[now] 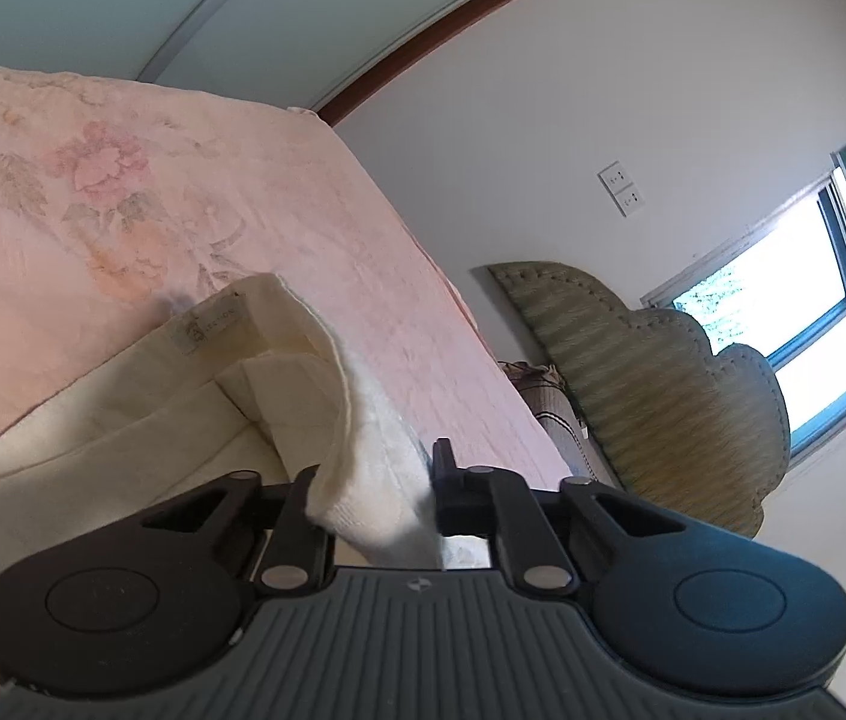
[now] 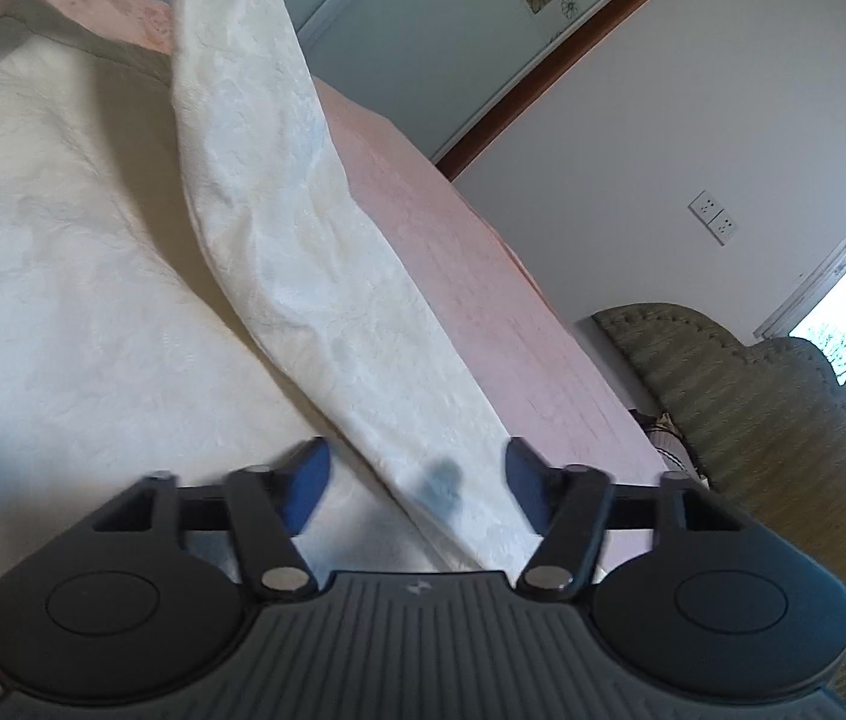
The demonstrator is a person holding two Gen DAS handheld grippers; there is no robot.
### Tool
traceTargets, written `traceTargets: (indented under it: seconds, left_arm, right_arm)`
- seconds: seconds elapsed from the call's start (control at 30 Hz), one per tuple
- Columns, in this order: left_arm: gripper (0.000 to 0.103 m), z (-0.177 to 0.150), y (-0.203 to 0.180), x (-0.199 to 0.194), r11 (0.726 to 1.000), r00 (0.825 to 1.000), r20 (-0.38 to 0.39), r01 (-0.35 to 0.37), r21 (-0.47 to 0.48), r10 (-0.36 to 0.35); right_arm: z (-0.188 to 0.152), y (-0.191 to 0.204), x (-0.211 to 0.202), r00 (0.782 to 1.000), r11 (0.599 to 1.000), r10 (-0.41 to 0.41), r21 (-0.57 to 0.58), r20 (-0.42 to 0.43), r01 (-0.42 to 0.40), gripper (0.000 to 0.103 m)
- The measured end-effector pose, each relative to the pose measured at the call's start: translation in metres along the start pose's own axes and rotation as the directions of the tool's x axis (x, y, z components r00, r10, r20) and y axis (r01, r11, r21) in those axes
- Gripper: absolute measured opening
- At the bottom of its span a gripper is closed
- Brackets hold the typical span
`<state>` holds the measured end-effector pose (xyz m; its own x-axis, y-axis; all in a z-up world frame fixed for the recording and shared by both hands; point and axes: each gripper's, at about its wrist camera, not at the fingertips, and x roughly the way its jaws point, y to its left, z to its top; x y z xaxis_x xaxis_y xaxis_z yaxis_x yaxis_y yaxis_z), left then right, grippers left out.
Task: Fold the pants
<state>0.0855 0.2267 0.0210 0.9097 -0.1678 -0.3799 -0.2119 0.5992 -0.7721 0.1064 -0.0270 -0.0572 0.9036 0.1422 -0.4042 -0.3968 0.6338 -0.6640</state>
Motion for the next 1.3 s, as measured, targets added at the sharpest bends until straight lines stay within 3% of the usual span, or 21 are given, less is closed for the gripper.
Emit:
traceTargets:
  seconds: [0.07, 0.2, 0.37, 0.53, 0.7, 0.9, 1.07, 1.3]
  left_arm:
    - [0.009, 0.005, 0.001, -0.002, 1.000, 1.000, 0.009, 0.007, 0.012, -0.008]
    - [0.009, 0.016, -0.001, -0.005, 0.997, 0.999, 0.030, 0.035, 0.069, -0.037]
    - [0.008, 0.020, 0.005, -0.013, 0.986, 0.999, -0.026, 0.025, 0.167, -0.021]
    - [0.008, -0.004, 0.019, -0.024, 0.957, 0.993, -0.065, -0.075, 0.281, 0.097]
    - [0.008, -0.010, 0.036, -0.028, 0.952, 0.985, -0.080, -0.125, 0.280, 0.153]
    - [0.010, -0.013, 0.036, -0.037, 0.920, 0.981, -0.053, -0.156, 0.359, 0.187]
    - [0.013, -0.019, 0.053, -0.022, 0.904, 0.957, -0.099, -0.218, 0.367, 0.271]
    - [0.014, -0.024, 0.044, -0.030, 0.877, 0.956, -0.053, -0.243, 0.416, 0.290]
  right_arm:
    - [0.001, -0.005, 0.004, 1.000, 1.000, 0.007, 0.018, -0.006, -0.007, 0.013]
    - [0.003, -0.004, -0.015, 0.999, 1.000, -0.023, 0.002, 0.023, 0.023, 0.006]
    - [0.008, 0.004, -0.055, 1.000, 0.999, 0.013, -0.049, 0.027, -0.011, 0.005]
    - [-0.002, 0.028, -0.085, 0.993, 0.988, 0.118, -0.102, -0.020, -0.119, 0.005]
    - [-0.007, 0.051, -0.095, 0.980, 0.975, 0.193, -0.102, -0.052, -0.197, 0.005]
    - [-0.004, 0.046, -0.105, 0.972, 0.970, 0.235, -0.064, -0.022, -0.236, 0.005]
    - [-0.013, 0.050, -0.100, 0.968, 0.966, 0.247, -0.074, -0.037, -0.249, 0.005]
    - [-0.011, 0.055, -0.107, 0.969, 0.965, 0.242, -0.092, -0.044, -0.245, 0.004]
